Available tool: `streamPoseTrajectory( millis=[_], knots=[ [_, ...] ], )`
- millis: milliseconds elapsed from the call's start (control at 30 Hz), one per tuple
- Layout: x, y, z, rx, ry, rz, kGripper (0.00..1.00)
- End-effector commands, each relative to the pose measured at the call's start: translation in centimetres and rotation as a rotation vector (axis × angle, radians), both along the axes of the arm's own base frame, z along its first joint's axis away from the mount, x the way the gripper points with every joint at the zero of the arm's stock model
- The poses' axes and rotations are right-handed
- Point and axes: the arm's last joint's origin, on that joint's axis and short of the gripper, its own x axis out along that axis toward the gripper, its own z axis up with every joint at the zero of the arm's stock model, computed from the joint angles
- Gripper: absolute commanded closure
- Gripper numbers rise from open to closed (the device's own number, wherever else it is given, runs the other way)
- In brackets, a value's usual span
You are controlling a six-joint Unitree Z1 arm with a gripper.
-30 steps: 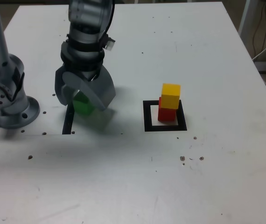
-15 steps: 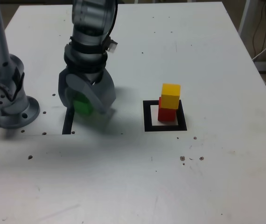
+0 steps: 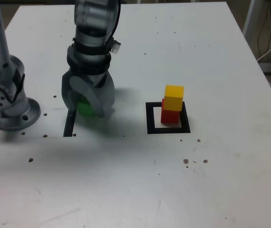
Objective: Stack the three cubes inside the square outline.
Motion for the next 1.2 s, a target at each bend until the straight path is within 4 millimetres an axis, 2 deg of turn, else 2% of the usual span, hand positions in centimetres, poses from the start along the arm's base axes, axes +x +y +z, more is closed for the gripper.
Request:
streamPoseTrajectory(
  millis=[0, 600, 933, 1167],
  knots=[
    [0.1, 0.0, -0.1, 0.000, 0.002, 0.004, 0.69],
    [0.4, 0.0, 0.5, -0.002, -0.012, 0.017, 0.69],
    [2.1, 0.1, 3.6, 0.016, -0.013, 0.072, 0.69],
    [3.9, 0.1, 7.0, 0.032, -0.022, 0.112, 0.69]
  ],
)
